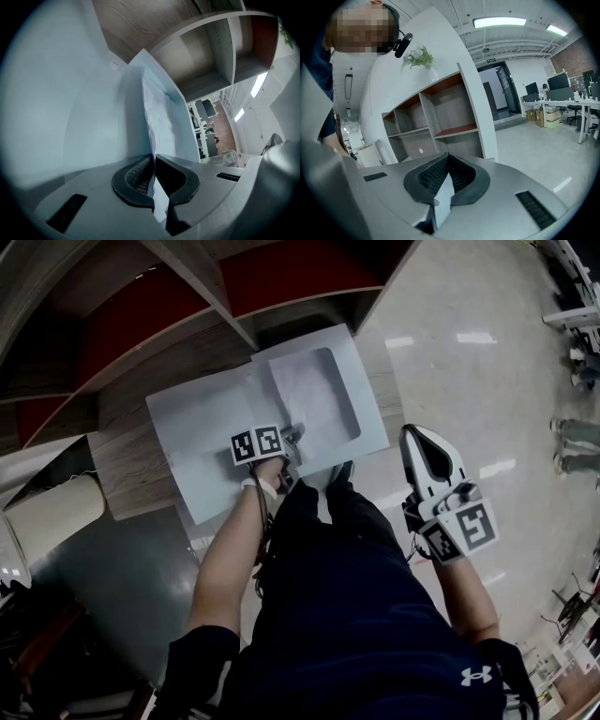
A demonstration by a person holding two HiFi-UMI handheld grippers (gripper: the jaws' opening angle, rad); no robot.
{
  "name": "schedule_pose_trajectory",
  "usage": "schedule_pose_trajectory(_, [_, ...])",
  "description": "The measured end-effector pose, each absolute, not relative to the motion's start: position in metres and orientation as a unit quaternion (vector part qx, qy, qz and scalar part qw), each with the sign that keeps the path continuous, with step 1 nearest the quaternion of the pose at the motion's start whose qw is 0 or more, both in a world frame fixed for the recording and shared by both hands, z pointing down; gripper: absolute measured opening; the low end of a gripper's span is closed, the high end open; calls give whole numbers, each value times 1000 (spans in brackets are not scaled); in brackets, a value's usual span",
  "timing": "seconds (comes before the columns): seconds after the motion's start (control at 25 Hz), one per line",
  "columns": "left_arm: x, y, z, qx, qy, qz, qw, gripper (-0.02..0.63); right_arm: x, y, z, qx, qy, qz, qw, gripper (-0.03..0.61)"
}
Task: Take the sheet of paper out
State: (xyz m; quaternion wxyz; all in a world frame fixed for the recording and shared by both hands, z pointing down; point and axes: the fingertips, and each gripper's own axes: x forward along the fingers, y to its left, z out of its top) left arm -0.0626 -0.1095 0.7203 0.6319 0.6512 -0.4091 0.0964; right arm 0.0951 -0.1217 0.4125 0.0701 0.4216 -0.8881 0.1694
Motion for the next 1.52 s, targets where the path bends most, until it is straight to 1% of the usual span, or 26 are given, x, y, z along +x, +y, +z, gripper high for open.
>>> schedule_pose_trajectory(0.4, [-69, -103, 708, 656, -405, 85, 632, 17, 90, -123, 408, 420, -889, 172, 62, 12])
schedule_pose_trajectory(0.72, [-96, -90, 703, 648, -423, 81, 628, 17, 82, -118, 405, 413, -893, 171, 54, 12])
schedule_pose_trajectory(1.12, [-132, -68, 687, 636, -455, 103, 614, 17, 73, -114, 398, 405, -899, 162, 45, 12])
schedule_pose_trajectory(1.52, [-162, -51, 657, 634, -473, 87, 606, 17, 68, -120, 398, 396, -903, 159, 50, 12])
